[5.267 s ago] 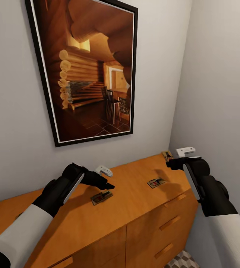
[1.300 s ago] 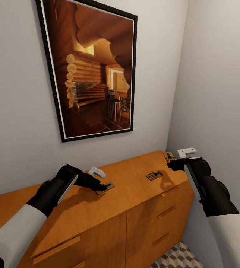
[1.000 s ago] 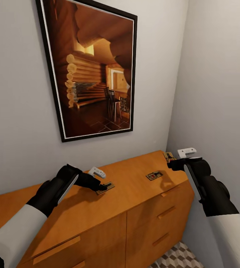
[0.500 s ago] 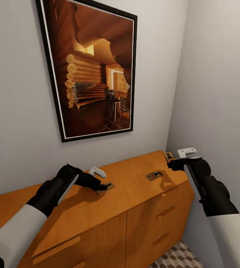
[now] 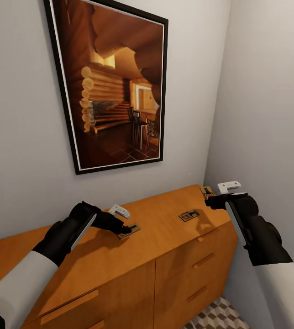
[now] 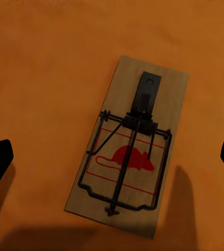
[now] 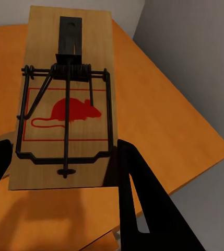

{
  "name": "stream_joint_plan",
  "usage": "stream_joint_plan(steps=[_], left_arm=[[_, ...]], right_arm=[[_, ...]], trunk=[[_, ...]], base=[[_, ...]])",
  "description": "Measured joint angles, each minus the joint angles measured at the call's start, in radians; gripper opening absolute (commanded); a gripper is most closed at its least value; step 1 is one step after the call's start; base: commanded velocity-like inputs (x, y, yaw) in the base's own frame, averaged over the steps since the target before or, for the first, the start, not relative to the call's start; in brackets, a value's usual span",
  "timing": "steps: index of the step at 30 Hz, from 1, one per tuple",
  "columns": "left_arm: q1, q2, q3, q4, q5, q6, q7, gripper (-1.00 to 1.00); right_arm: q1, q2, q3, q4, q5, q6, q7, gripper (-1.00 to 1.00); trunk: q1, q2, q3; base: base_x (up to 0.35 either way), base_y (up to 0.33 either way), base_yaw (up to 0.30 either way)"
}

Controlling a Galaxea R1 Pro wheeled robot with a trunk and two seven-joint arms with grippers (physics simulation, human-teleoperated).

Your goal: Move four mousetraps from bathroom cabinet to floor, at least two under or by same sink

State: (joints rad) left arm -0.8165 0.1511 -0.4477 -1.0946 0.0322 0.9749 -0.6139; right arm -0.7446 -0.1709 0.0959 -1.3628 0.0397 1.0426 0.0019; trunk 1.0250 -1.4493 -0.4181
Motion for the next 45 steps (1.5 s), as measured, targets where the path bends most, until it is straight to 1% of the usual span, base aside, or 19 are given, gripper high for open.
stream_joint_plan(steps=[29,45], left_arm=[[0.000,-0.002,-0.001,0.010,0.003,0.000,0.000,1.00],[0.000,-0.003,-0.001,0.022,0.011,0.000,0.002,1.00]], right_arm=[[0.000,0.000,0.000,0.001,0.000,0.000,-0.001,-1.00],[0.000,0.000,0.000,0.003,-0.001,0.000,0.000,-1.00]], trunk=[[0.000,0.000,0.000],[0.000,0.000,0.000]], base=[[0.000,0.000,0.000],[0.000,0.000,0.000]])
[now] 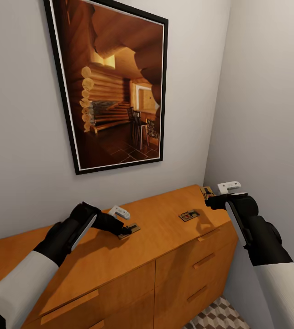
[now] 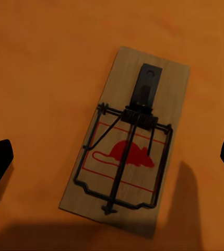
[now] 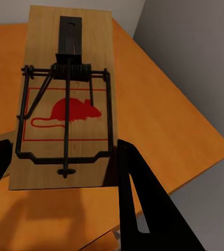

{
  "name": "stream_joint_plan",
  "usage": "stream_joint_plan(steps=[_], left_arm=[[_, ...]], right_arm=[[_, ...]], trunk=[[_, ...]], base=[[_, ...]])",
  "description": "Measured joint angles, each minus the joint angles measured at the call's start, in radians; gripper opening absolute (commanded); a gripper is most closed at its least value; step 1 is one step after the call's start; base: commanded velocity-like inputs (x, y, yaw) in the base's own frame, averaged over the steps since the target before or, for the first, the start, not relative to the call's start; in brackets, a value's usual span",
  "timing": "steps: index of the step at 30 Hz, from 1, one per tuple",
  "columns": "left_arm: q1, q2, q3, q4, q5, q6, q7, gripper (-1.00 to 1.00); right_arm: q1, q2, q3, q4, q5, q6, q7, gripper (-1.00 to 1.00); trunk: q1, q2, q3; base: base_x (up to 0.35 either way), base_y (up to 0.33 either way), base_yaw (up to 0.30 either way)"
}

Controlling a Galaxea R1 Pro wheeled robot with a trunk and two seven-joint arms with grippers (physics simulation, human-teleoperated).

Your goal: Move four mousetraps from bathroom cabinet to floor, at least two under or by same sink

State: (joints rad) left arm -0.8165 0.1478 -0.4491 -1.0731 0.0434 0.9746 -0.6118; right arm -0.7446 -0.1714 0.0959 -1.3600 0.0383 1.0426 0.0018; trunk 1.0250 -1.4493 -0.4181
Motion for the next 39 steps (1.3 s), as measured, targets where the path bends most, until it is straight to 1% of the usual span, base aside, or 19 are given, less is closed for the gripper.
stream_joint_plan(steps=[3,8,10,15,21,29,39], left_arm=[[0.000,-0.002,0.000,0.013,0.000,-0.001,0.000,1.00],[-0.001,-0.014,0.001,0.054,-0.004,-0.003,0.001,1.00],[-0.001,-0.020,0.000,0.056,-0.014,-0.004,0.004,1.00],[-0.001,-0.025,0.000,0.057,-0.018,-0.004,0.005,1.00],[-0.001,-0.027,0.000,0.056,-0.014,-0.002,0.006,1.00],[0.000,-0.028,-0.001,0.055,0.009,0.005,0.040,1.00],[0.000,-0.028,0.000,0.058,0.006,0.003,0.057,1.00]], right_arm=[[0.000,0.000,0.000,0.000,0.000,0.000,0.000,-1.00],[0.000,-0.001,0.000,-0.001,0.000,0.000,0.000,-1.00],[0.000,0.000,0.000,-0.001,0.000,0.000,0.000,-1.00],[0.000,0.000,0.000,-0.001,0.000,0.000,0.000,-1.00],[0.000,0.000,0.000,-0.001,0.000,0.000,0.000,-1.00],[0.000,0.000,0.000,-0.001,0.000,0.000,0.000,-1.00],[0.000,0.000,-0.001,-0.001,0.000,0.000,0.000,-1.00]], trunk=[[0.000,0.000,0.000],[0.000,0.000,0.000],[0.000,0.000,0.000],[0.000,0.000,0.000],[0.000,0.000,0.000],[0.000,0.000,0.000],[0.000,0.000,0.000]], base=[[0.000,0.000,0.000],[0.000,0.000,0.000],[0.000,0.000,0.000],[0.000,0.000,0.000],[0.000,0.000,0.000],[0.000,0.000,0.000],[0.000,0.000,0.000]])
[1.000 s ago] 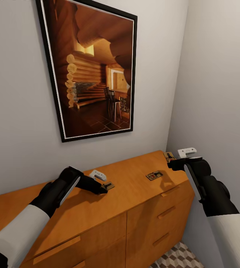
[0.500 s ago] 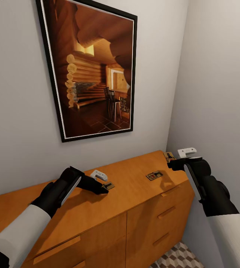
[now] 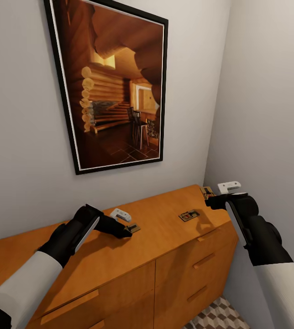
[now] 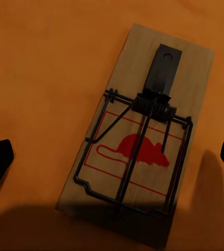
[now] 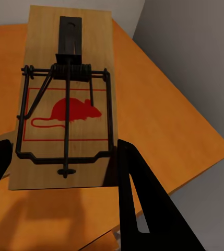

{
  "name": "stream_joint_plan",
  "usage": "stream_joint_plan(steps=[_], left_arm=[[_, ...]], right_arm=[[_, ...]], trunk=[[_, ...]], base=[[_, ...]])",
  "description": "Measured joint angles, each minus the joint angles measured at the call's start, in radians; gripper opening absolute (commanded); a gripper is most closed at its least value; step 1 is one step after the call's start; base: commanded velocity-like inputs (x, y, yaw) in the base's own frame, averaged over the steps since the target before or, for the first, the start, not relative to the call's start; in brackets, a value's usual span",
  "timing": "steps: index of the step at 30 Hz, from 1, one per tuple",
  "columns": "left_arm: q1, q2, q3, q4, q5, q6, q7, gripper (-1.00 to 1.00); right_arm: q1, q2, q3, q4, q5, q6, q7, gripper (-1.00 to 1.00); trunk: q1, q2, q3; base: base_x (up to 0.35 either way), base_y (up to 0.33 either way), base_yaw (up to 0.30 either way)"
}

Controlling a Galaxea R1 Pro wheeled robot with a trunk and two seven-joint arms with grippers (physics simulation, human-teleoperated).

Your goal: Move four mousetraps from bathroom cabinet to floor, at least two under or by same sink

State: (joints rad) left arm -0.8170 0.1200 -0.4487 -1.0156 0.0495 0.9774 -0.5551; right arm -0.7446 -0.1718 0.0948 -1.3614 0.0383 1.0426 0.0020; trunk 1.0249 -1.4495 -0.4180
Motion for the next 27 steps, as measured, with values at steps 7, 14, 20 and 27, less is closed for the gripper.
stream_joint_plan(steps=[7,14,20,27], left_arm=[[0.000,0.000,0.000,-0.001,0.015,0.002,0.004,-1.00],[0.000,0.000,0.000,-0.020,0.005,0.001,0.002,-1.00],[0.000,0.000,0.000,-0.020,0.004,0.000,0.001,-1.00],[0.000,0.000,0.003,-0.019,0.002,0.000,-0.002,-1.00]], right_arm=[[0.000,0.000,0.000,0.000,0.000,0.000,0.000,-1.00],[0.000,0.000,0.000,0.000,0.000,0.000,0.000,-1.00],[0.000,0.000,0.001,-0.001,0.000,0.000,0.000,-1.00],[0.000,0.001,0.001,-0.001,0.000,0.000,0.000,-1.00]], trunk=[[0.000,0.000,0.000],[0.000,0.000,0.000],[0.000,0.000,0.000],[0.000,0.000,0.000]], base=[[0.000,0.000,0.000],[0.000,0.000,0.000],[0.000,0.000,0.000],[0.000,0.000,0.000]])
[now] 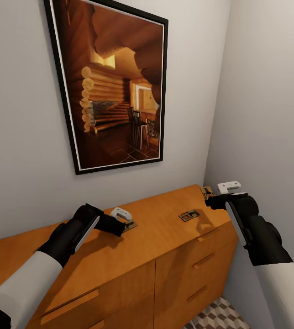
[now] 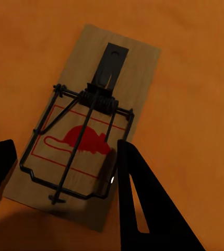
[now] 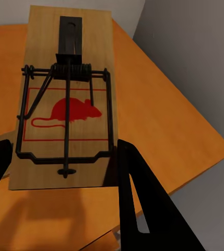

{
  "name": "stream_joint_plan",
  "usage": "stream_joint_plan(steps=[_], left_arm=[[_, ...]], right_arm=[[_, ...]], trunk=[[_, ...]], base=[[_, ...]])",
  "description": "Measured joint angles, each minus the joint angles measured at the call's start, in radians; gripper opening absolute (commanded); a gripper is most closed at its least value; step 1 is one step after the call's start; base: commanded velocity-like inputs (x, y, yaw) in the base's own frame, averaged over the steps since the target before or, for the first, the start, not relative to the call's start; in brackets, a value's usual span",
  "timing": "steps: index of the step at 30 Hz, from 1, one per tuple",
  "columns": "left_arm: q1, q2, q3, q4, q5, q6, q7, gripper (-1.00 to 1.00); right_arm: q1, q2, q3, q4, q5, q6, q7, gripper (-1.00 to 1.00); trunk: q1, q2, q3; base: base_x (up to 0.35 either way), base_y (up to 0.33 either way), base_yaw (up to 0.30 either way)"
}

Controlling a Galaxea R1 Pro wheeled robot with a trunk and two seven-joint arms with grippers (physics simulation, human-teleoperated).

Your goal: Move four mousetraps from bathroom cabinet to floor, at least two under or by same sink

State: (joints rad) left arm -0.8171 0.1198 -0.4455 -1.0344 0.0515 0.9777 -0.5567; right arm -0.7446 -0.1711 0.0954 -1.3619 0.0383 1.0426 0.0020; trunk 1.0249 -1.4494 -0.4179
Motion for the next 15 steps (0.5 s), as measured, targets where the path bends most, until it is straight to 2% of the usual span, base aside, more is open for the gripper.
stream_joint_plan(steps=[10,15], left_arm=[[0.000,-0.003,0.004,-0.001,-0.007,0.009,-0.002,-1.00],[0.000,-0.005,0.003,-0.064,-0.012,0.032,-0.002,-1.00]], right_arm=[[0.000,0.000,0.000,0.000,0.000,0.000,0.000,-1.00],[0.000,0.000,0.000,0.001,0.000,0.000,0.000,-1.00]], trunk=[[0.000,0.000,0.000],[0.000,0.000,0.000]], base=[[0.000,0.000,0.000],[0.000,0.000,0.000]])
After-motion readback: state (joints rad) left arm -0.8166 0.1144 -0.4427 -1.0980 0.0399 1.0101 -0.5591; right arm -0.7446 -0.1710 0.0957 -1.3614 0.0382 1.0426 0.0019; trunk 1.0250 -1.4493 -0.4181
